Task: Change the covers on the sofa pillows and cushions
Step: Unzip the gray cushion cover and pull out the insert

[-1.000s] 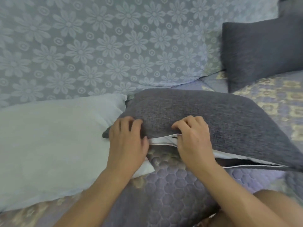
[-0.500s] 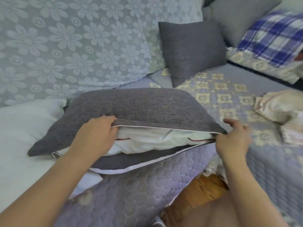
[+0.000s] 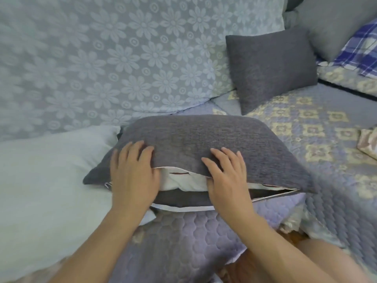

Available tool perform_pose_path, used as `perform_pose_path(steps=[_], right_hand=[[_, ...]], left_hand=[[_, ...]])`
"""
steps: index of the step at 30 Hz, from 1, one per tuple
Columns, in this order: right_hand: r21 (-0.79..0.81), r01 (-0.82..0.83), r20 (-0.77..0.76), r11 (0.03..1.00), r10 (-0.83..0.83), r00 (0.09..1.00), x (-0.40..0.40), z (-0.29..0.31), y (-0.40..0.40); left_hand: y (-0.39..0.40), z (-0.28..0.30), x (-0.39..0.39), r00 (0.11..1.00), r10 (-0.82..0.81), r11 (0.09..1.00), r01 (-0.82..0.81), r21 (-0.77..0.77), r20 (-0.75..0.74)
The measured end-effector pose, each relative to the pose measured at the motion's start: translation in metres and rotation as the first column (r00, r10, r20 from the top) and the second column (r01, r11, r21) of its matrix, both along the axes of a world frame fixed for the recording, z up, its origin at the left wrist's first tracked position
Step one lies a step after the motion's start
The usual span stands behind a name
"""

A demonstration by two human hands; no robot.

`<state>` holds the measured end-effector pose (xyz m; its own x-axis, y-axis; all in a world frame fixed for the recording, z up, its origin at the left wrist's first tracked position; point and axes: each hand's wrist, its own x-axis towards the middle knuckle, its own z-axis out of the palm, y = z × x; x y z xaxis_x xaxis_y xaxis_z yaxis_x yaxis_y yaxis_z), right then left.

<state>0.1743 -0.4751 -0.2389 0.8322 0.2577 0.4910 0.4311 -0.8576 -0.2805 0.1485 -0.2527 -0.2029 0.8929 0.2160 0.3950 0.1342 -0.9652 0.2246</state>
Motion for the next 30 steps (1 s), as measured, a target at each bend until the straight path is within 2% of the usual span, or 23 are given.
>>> perform_pose_path(steps=[1,2,4,5,8,9,10,11,13,14,16,18,20,22,25,26,28,30], right_hand=[[-0.014,-0.049,0.005,0.999,0.049,0.999,0.002,0.001,0.011],[0.001,-0.074,0.005,0.997,0.074,0.997,0.005,0.004,0.020],[0.039,-0.109,0.017,0.993,0.108,0.994,0.008,0.012,0.037],[0.049,-0.128,0.020,0.991,0.127,0.992,0.009,0.016,0.047],[0.074,-0.176,-0.007,0.982,0.177,0.984,0.011,0.022,0.081],[0.088,-0.179,-0.034,0.980,0.183,0.983,0.012,0.021,0.091],[0.091,-0.175,-0.058,0.980,0.181,0.982,0.013,0.020,0.101],[0.089,-0.162,-0.069,0.983,0.169,0.983,0.013,0.019,0.109],[0.135,-0.123,-0.052,0.983,0.131,0.990,0.019,0.023,0.122],[0.182,-0.099,-0.032,0.978,0.107,0.994,0.022,0.029,0.125],[0.267,-0.057,0.018,0.962,0.055,0.998,0.031,0.047,0.124],[0.357,-0.038,0.021,0.933,0.032,0.999,0.038,0.066,0.114],[0.459,0.000,-0.059,0.888,0.031,0.998,0.042,0.077,0.095],[0.473,0.084,-0.127,0.877,-0.026,0.992,0.045,0.077,0.076],[0.362,0.141,-0.176,0.921,-0.081,0.981,0.048,0.075,0.062],[0.340,0.088,-0.176,0.936,-0.029,0.984,0.044,0.077,0.062],[0.374,-0.139,-0.122,0.917,0.197,0.973,0.022,0.082,0.061],[0.338,-0.420,-0.046,0.842,0.461,0.886,-0.013,0.082,0.061]], left_hand=[[0.015,-0.005,-0.011,0.986,0.141,0.988,-0.135,-0.072,0.088],[0.031,-0.009,-0.022,0.948,0.291,0.941,-0.260,-0.214,0.126],[0.052,-0.014,-0.036,0.858,0.502,0.768,-0.383,-0.513,0.110],[0.058,-0.017,-0.037,0.838,0.536,0.703,-0.380,-0.602,0.098],[0.061,-0.026,-0.030,0.886,0.457,0.700,-0.303,-0.647,0.079],[0.062,-0.027,-0.026,0.891,0.448,0.643,-0.272,-0.716,0.064],[0.063,-0.024,-0.023,0.885,0.464,0.492,-0.218,-0.843,0.042],[0.063,-0.020,-0.019,0.882,0.471,0.281,-0.124,-0.952,0.024],[0.063,-0.011,-0.016,0.918,0.396,-0.121,0.084,-0.989,0.029],[0.058,-0.002,-0.019,0.941,0.330,-0.261,0.167,-0.951,0.074],[0.050,0.020,-0.030,0.970,0.184,-0.414,0.226,-0.882,0.162],[0.044,0.031,-0.042,0.984,-0.007,-0.498,0.149,-0.854,0.176],[0.034,0.030,-0.052,0.971,-0.207,-0.528,-0.009,-0.849,0.118],[0.023,0.025,-0.057,0.940,-0.342,-0.480,-0.161,-0.862,0.015],[0.016,0.016,-0.056,0.932,-0.354,-0.423,-0.236,-0.875,-0.080],[0.016,0.013,-0.056,0.942,-0.325,-0.433,-0.227,-0.872,-0.084],[0.019,0.011,-0.058,0.960,-0.273,-0.492,-0.196,-0.848,-0.064],[0.023,0.011,-0.059,0.966,-0.249,-0.508,-0.196,-0.839,-0.074]])
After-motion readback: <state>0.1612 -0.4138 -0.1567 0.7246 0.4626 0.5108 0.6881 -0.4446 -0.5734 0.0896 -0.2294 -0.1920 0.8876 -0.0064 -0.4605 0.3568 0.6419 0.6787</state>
